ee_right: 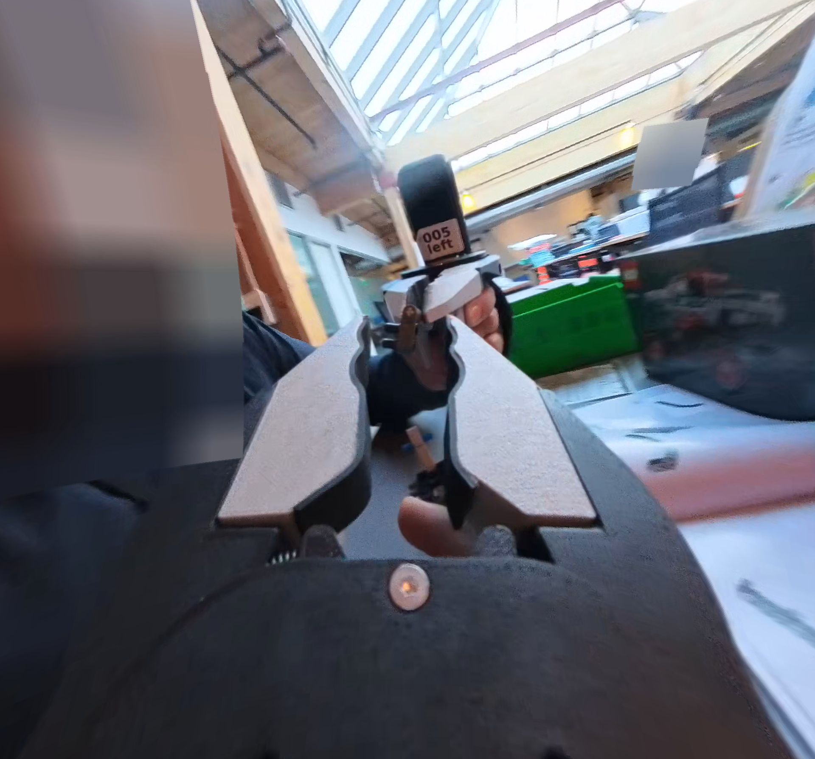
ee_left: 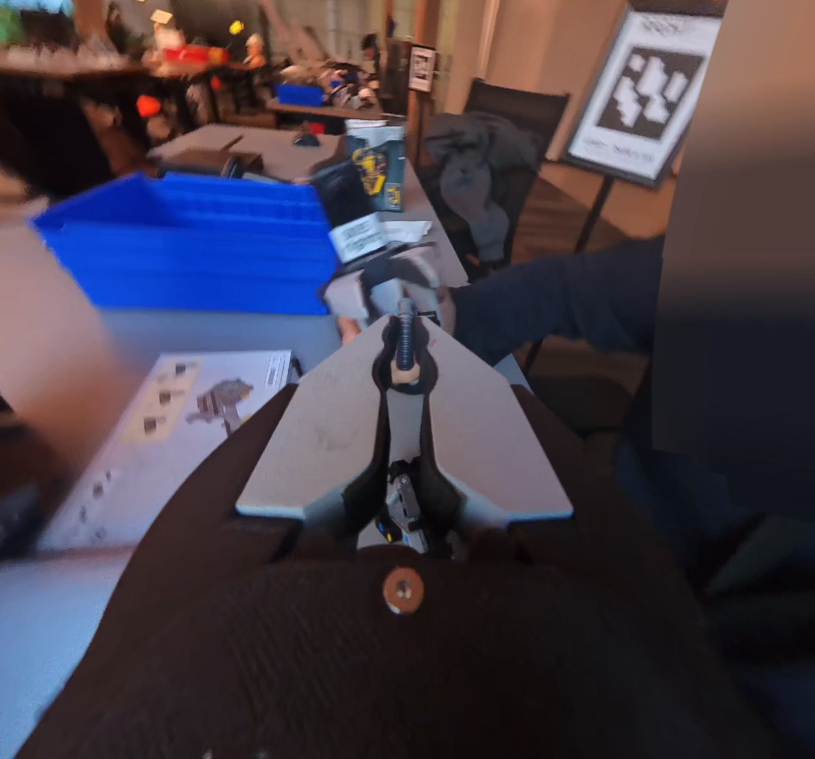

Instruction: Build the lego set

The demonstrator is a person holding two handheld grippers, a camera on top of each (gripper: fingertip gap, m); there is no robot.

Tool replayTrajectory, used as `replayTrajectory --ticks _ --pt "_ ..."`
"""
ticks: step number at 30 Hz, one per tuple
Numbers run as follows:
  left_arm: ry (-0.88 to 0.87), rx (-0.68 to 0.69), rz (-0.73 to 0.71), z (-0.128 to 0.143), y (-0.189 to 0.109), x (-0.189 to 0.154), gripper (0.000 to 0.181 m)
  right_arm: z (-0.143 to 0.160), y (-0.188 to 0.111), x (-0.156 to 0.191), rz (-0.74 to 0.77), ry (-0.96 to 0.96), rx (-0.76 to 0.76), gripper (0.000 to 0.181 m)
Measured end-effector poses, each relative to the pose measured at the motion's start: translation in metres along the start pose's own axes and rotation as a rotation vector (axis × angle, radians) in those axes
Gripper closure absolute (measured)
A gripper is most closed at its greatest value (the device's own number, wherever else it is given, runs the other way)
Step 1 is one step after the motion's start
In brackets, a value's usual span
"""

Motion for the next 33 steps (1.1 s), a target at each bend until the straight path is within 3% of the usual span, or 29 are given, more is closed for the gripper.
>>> replayTrajectory --ticks 4,10,16,18,22,27,33 --pt "-0.136 -0.006 -0.027 0.003 -0.002 0.010 0.176 -0.002 0.005 0.008 0.063 -0.191 0.061 0.147" --pt "-0.201 -0.013 -0.100 0.008 -0.003 0.026 0.176 -0.001 0.006 0.002 0.316 -0.597 0.167 0.146" --pt "-0.284 -0.047 -0.096 0.013 -0.001 0.035 0.176 0.017 0.011 -0.003 0.495 -1.003 0.373 0.151" --pt "-0.224 -0.031 -0.119 0.014 0.001 0.034 0.176 0.022 0.012 -0.007 0.533 -1.039 0.411 0.151" --pt "-0.210 -0.031 -0.111 0.011 0.005 0.030 0.176 0.017 0.006 -0.013 0.612 -1.046 0.410 0.177" --pt "-0.207 0.000 -0.152 0.013 0.005 0.032 0.176 0.015 0.008 -0.011 0.626 -1.083 0.379 0.169" --pt "-0.266 -0.018 -0.135 0.011 0.004 0.036 0.171 0.016 0.006 -0.016 0.668 -1.081 0.418 0.177"
Point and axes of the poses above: each gripper's, where its closed fingertips meet, y out along the fingers, z out of its underside, x = y × z across the jaws, the point moved 4 cm from there along -y, back along the fingers, and after that the axes turned 3 degrees about -x, right-handed, at the moved point
